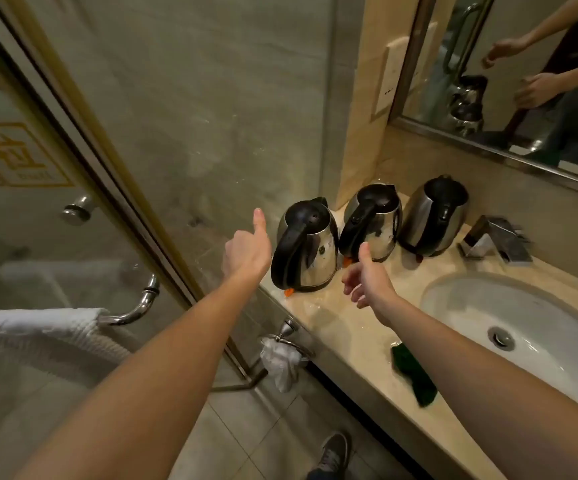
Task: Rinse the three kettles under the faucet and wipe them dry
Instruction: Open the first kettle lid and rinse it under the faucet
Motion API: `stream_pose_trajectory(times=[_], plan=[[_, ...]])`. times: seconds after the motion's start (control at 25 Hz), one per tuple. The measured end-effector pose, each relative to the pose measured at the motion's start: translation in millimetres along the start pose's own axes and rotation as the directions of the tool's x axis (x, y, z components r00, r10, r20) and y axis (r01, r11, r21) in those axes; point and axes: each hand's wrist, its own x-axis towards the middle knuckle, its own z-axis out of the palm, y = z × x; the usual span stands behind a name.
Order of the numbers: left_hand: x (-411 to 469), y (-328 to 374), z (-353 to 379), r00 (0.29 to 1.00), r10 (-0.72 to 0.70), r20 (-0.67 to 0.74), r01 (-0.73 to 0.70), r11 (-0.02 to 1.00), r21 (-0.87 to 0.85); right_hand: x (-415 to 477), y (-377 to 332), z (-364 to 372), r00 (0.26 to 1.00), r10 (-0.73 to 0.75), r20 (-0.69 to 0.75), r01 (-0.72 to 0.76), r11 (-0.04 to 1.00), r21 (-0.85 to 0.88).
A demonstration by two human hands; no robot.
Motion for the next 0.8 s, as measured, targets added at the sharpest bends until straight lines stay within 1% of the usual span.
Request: stream_pose_trajectory(times=[0.04, 0.12, 0.16, 0.2, 0.32, 0.4, 0.44, 0.52, 0.64, 0.8], plan=[[3.9, 4.8, 4.2, 0.999, -0.027, 0.028, 0.026, 0.999, 0.038, 7.8, -3.5, 0.6, 1.0, 0.022, -0.002, -0.022, 1.0, -0.01], [18.2, 4.6, 19.2, 0.997, -0.072, 0.03, 0.07, 0.994, 0.079, 31.0, -3.3, 3.6, 0.997, 0.075, -0.033, -0.076, 0.997, -0.006], [27.2, 1.5, 27.5, 0.996, -0.081, 0.024, 0.079, 0.994, 0.078, 39.8, -2.4, 5.7, 0.994, 0.104, -0.018, -0.104, 0.994, 0.012], [34.0, -1.4, 35.7, 0.993, -0.111, 0.048, 0.106, 0.991, 0.085, 48.1, -1.8, 7.8, 0.991, 0.133, -0.004, -0.133, 0.99, 0.041], [48.6, -7.4, 51.9, 0.964, -0.19, 0.185, 0.17, 0.978, 0.12, 66.1, -2.6, 12.8, 0.981, 0.187, 0.05, -0.192, 0.972, 0.132], [52.4, -7.9, 58.5, 0.942, -0.22, 0.252, 0.221, 0.975, 0.027, 73.7, -6.4, 14.7, 0.973, 0.22, 0.071, -0.229, 0.955, 0.188], [53.2, -7.7, 61.6, 0.938, -0.22, 0.269, 0.243, 0.968, -0.055, 77.2, -8.2, 14.9, 0.969, 0.233, 0.078, -0.245, 0.947, 0.206], [53.5, -5.0, 67.4, 0.944, -0.214, 0.252, 0.263, 0.948, -0.179, 81.3, -11.2, 15.0, 0.963, 0.252, 0.096, -0.268, 0.936, 0.23], [52.1, -3.0, 71.6, 0.949, -0.218, 0.228, 0.274, 0.927, -0.254, 83.7, -12.3, 15.4, 0.957, 0.261, 0.126, -0.284, 0.934, 0.218], [48.1, -5.1, 75.6, 0.958, -0.207, 0.198, 0.255, 0.931, -0.26, 78.3, -13.1, 16.7, 0.954, 0.256, 0.155, -0.282, 0.942, 0.18]])
